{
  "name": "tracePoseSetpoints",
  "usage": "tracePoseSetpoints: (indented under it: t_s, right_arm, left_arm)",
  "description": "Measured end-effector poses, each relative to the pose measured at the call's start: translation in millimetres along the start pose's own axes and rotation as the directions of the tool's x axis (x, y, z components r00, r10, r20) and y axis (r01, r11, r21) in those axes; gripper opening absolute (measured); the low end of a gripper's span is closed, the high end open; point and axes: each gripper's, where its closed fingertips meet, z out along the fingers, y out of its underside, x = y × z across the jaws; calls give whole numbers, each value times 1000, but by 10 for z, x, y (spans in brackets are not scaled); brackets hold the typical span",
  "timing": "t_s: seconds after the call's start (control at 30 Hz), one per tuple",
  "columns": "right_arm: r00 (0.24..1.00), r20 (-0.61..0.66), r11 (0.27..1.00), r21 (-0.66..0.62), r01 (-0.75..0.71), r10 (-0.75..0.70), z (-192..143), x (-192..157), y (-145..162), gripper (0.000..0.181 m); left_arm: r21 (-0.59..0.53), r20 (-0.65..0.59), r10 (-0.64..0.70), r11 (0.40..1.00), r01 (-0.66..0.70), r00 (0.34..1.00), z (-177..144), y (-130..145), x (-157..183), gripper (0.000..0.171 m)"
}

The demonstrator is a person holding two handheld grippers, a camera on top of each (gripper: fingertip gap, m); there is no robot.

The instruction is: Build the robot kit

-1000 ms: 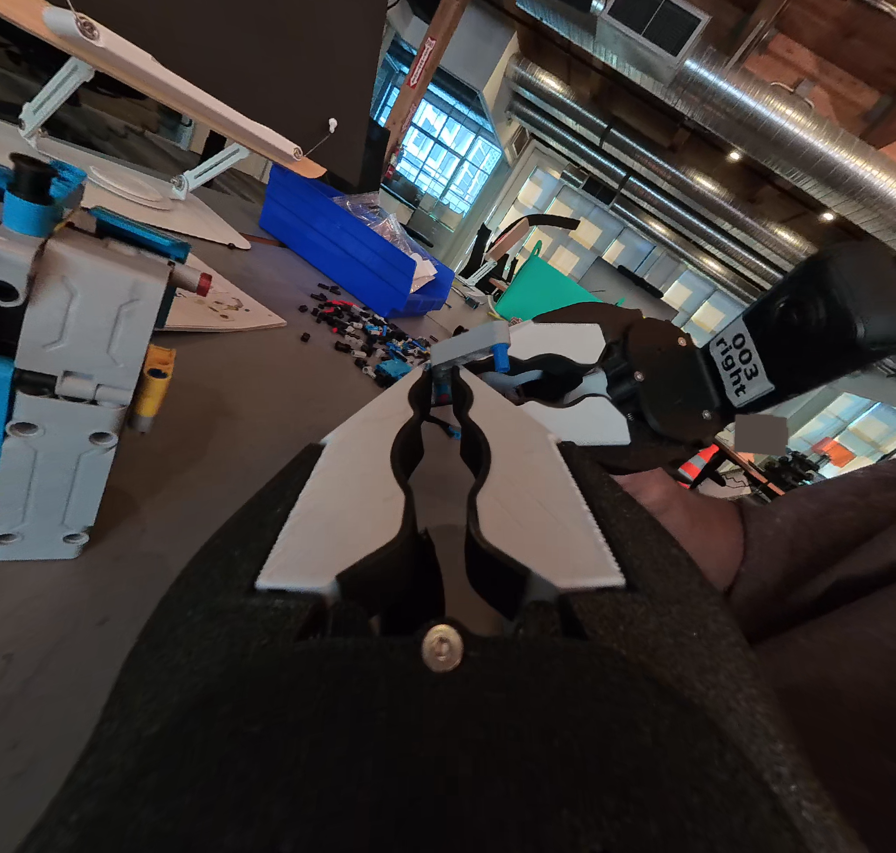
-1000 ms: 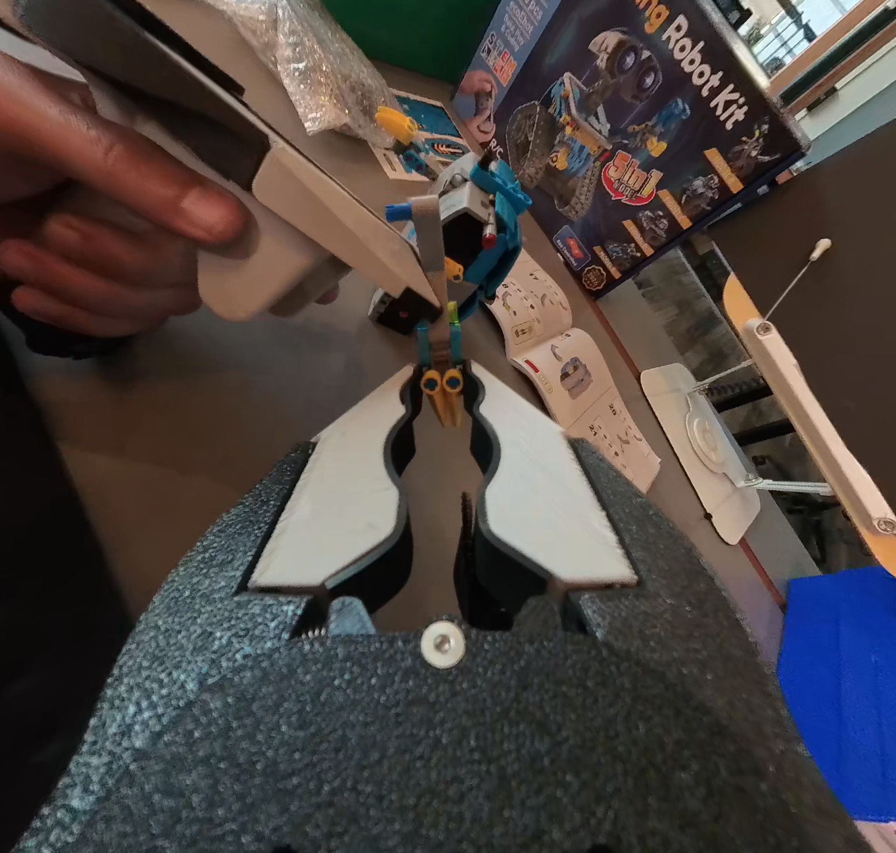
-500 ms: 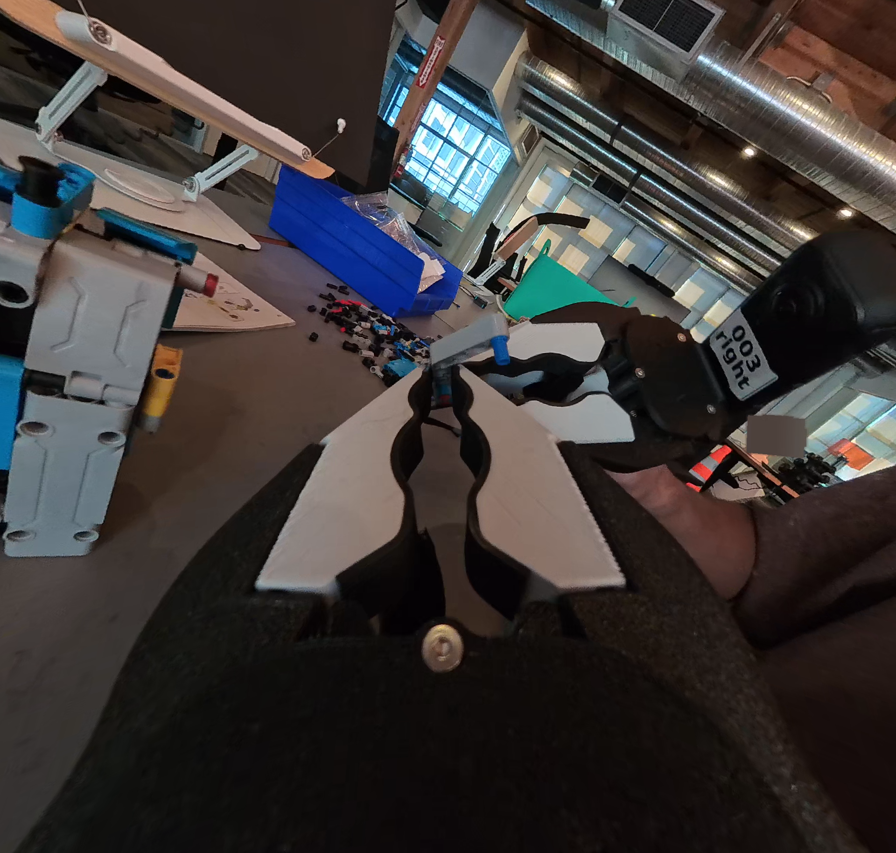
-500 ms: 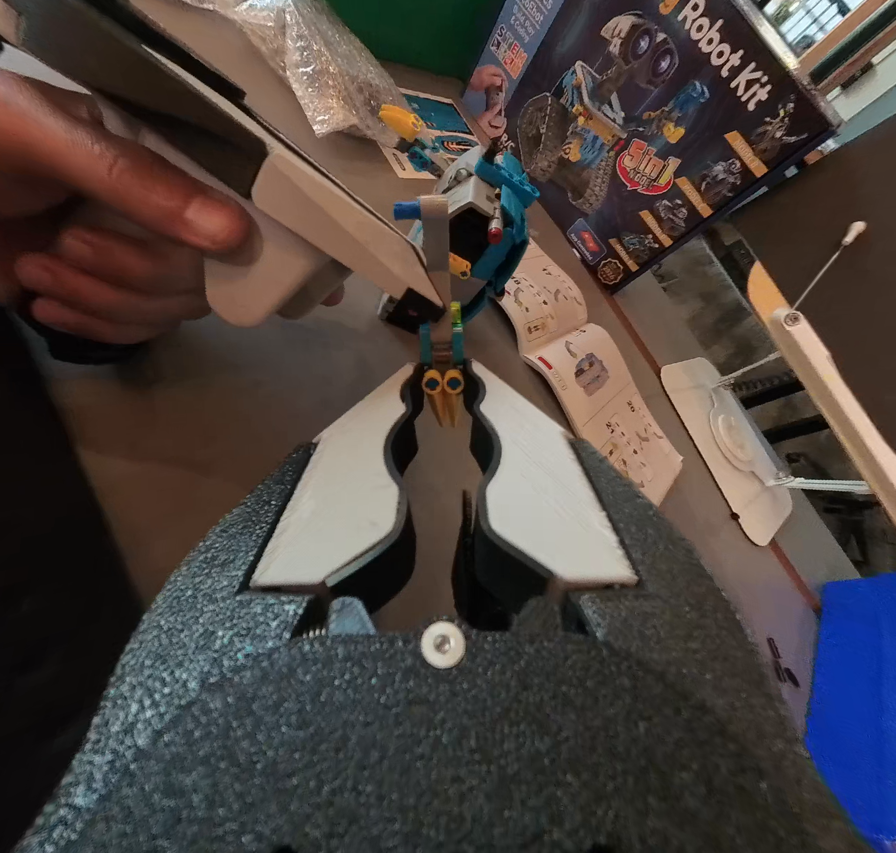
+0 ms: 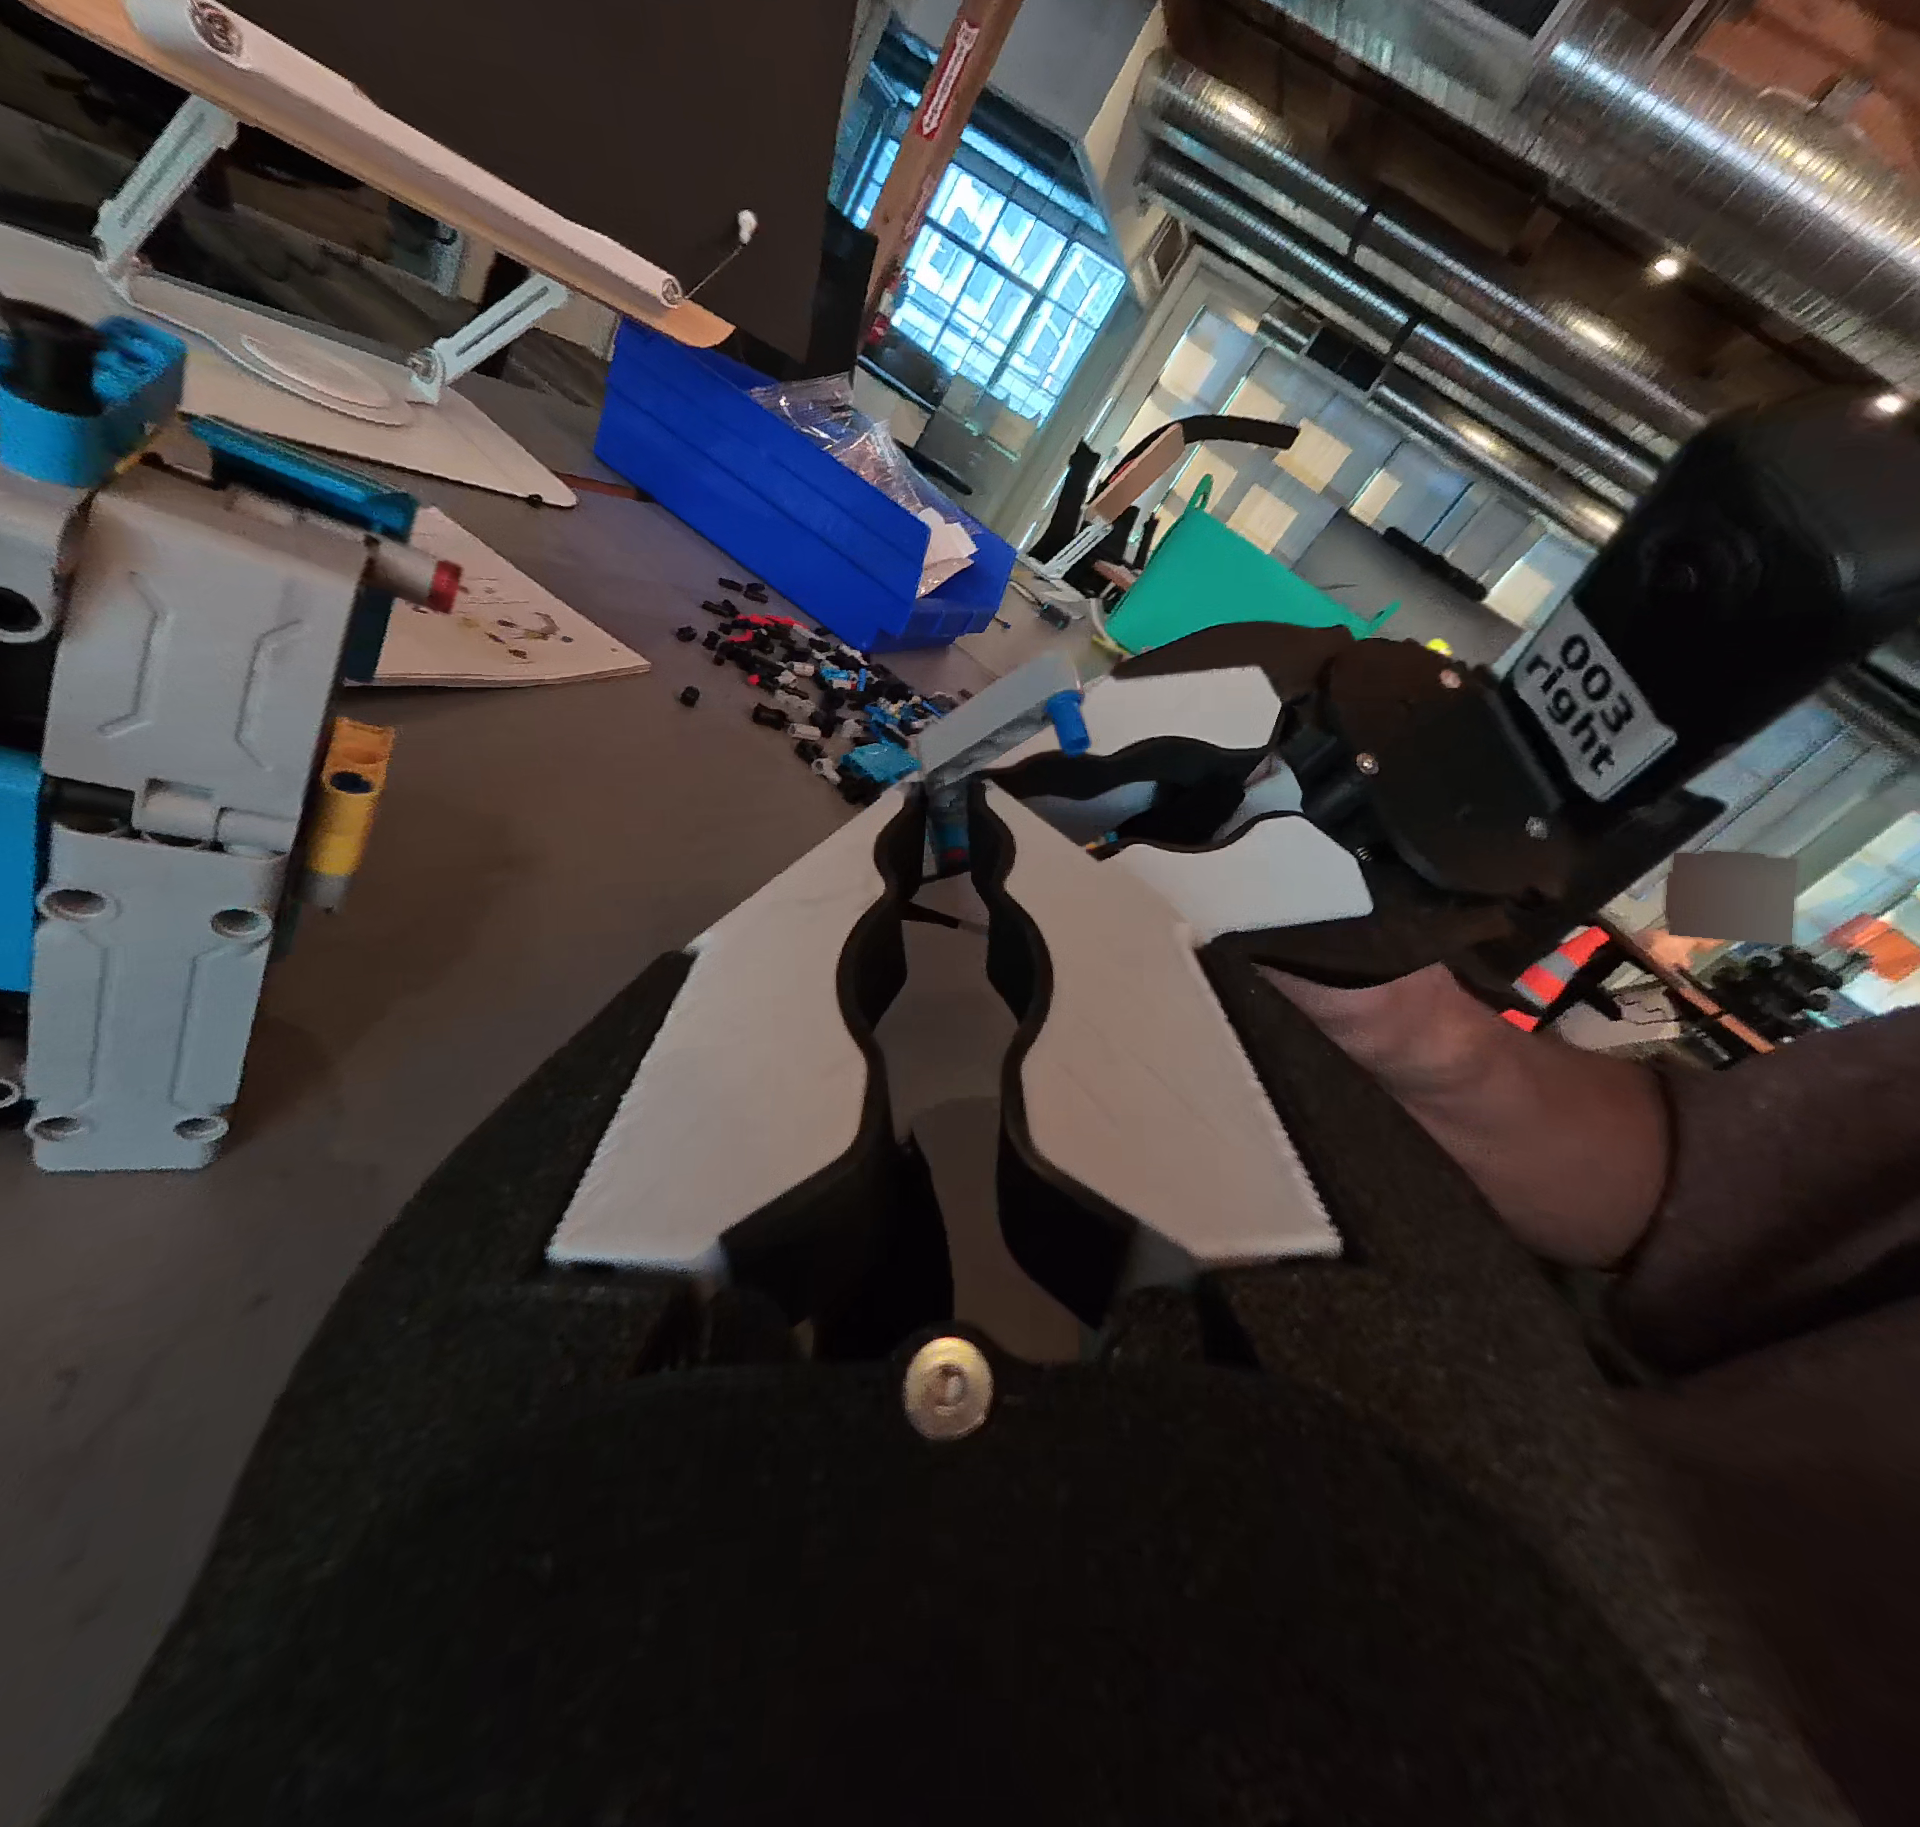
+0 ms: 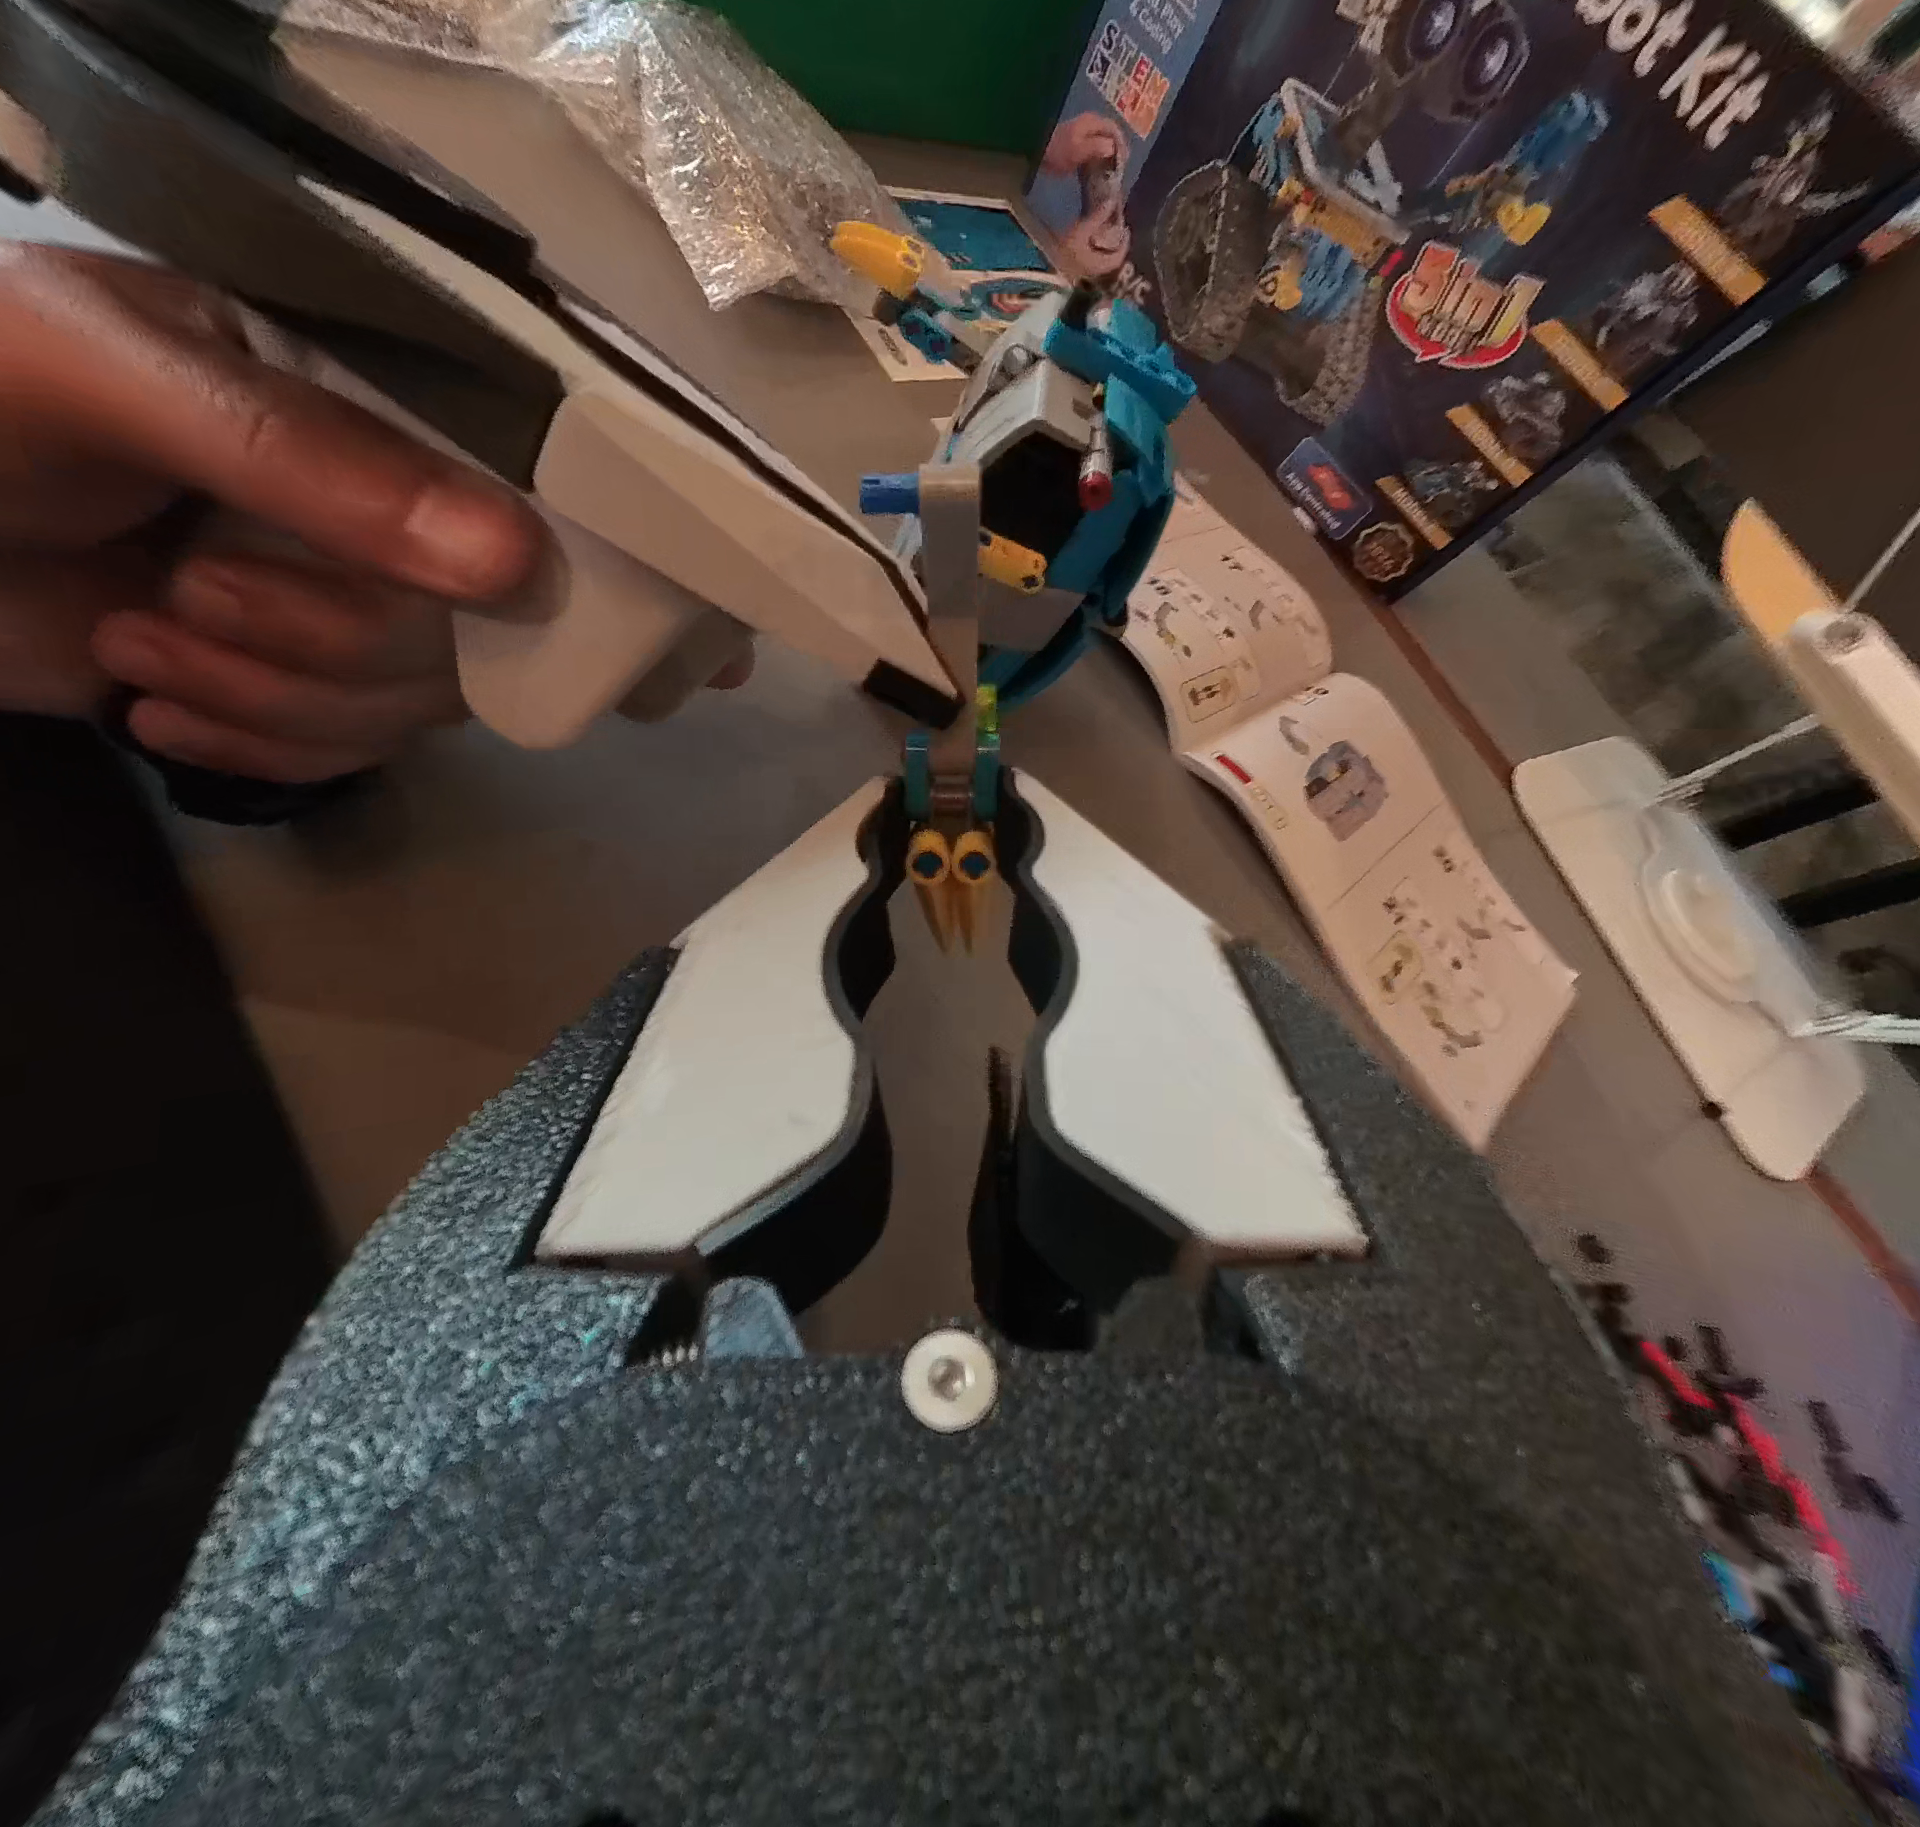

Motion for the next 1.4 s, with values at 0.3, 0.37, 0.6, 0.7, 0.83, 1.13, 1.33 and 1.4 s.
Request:
tracePoseSetpoints:
  t_s: [0.3,0.37,0.6,0.7,0.83,1.13,1.33,1.4]
  right_arm:
    - [874,365,935,21,-354,322,-188,-128,80,33]
    - [795,435,893,-50,-447,422,-229,69,291,37]
    - [794,73,797,-14,-604,604,-90,1134,1105,36]
    - [805,45,806,-22,-592,592,-80,1187,1183,34]
    - [775,84,779,-21,-627,626,-73,1160,1158,33]
    - [797,79,800,-14,-600,599,-86,1123,1125,29]
    - [834,26,834,-46,-550,551,-99,1114,1212,29]
    - [833,21,833,-40,-552,553,-121,1113,1214,29]
  left_arm:
    - [-15,30,-8,1000,9,1000,-31,13,-57,7]
    - [1,31,-67,998,67,997,-71,-17,-130,7]
    - [-139,106,-79,986,94,991,-16,193,-324,7]
    - [-396,49,-124,909,133,991,118,610,-185,7]
    - [-580,92,-218,781,230,972,244,950,-197,7]
    - [-681,131,85,732,28,988,366,1167,-262,14]
    - [-663,206,301,743,-93,931,333,821,-220,61]
    - [-633,207,404,750,-193,891,466,380,-161,63]
